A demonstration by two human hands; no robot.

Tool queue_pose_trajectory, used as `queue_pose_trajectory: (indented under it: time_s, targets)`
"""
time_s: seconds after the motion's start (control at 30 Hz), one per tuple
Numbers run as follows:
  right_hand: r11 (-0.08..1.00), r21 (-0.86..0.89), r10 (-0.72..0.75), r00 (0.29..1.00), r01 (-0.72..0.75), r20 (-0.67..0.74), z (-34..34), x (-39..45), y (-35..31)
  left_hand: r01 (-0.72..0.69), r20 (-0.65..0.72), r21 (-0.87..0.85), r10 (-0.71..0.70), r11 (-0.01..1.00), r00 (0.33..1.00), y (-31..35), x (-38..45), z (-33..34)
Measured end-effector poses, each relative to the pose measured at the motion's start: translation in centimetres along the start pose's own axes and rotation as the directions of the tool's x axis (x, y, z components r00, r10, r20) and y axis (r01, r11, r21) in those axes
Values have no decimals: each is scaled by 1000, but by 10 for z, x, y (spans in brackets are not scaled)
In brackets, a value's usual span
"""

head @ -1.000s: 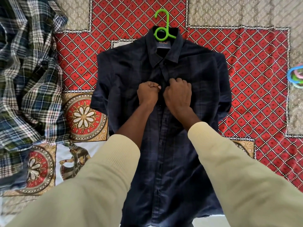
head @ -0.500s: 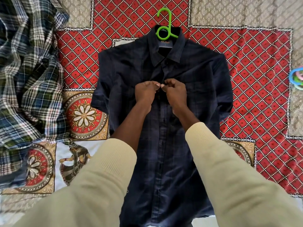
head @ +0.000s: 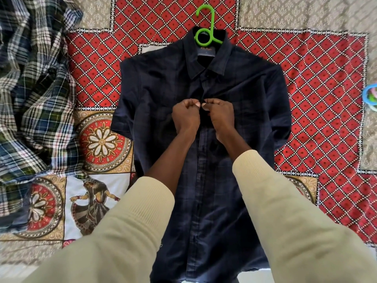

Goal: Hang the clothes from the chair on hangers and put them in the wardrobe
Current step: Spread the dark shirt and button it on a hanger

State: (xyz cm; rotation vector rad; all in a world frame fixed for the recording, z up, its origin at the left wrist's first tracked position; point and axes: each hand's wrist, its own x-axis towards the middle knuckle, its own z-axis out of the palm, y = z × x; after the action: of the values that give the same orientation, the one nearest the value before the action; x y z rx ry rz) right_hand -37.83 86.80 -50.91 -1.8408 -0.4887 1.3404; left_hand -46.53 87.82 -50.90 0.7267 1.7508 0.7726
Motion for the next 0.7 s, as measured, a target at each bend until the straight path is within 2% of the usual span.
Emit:
queue_pose_trajectory:
  time_s: [0.2,0.33,0.47,0.57,0.7]
  targets:
    - [1000,12,-23,1000,23,-1,-1,-3,1,-9,-69,48,12,999,998,1,-3,5]
    - [1000,23,18,1000,-18,-17,-6,0,-2,5,-32,-13,-6,1000,999,0,-1,-1]
    - [999,49,-15,1000,14,8,-5,0,-2,36,-6,-34,-36,999,999,4,0,-5]
    - [998,55,-19,1000,18,12,-5,0,-1,40,67,-11,-39,999,997,6,3,-10]
    - [993,-87,-89,994,84,-56,4,1,5,52,128,35,-56,998,990,12,8,-15]
